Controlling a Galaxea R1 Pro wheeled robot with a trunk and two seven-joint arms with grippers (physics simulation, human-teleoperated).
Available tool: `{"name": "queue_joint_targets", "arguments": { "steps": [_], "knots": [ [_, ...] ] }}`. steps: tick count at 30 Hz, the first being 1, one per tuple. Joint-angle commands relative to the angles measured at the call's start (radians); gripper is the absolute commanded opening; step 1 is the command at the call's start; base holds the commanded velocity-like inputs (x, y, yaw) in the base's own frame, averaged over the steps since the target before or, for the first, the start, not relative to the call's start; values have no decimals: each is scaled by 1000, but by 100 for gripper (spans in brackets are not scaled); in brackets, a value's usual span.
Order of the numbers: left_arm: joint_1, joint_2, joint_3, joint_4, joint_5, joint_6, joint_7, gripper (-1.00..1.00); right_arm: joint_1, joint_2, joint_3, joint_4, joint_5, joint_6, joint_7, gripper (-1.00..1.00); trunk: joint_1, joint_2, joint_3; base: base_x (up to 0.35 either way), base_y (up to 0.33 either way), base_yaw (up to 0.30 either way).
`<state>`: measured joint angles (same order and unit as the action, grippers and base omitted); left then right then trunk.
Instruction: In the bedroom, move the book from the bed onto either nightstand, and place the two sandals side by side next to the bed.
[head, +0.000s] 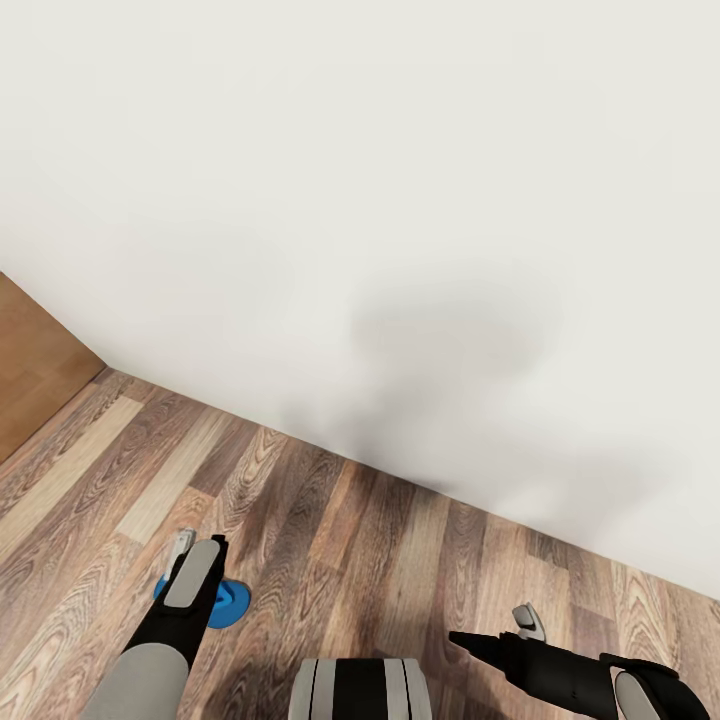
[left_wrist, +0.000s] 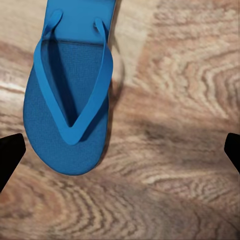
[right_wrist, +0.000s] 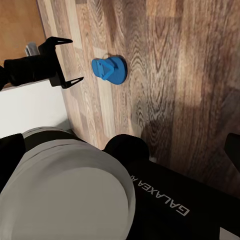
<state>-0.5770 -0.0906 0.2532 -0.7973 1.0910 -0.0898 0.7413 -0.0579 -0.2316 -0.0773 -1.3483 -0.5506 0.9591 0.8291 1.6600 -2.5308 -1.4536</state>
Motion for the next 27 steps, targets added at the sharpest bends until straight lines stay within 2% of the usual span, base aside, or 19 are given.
{"name": "queue_joint_targets", "arguments": {
  "steps": [1,20,27],
  "knots": [
    [0,-1,1,-1,10,-9,0,100,0,0,-1,0,1,4,4,100,0,0,-1,0,0,0],
    [-3,0,1,7,10,-8,-11,100,0,0,-1,0,1,4,4,100,0,0,-1,0,0,0],
    [-3,0,1,7,10,-8,-11,100,0,0,-1,0,1,4,4,100,3,-2,-28,0,0,0]
  ]
}}
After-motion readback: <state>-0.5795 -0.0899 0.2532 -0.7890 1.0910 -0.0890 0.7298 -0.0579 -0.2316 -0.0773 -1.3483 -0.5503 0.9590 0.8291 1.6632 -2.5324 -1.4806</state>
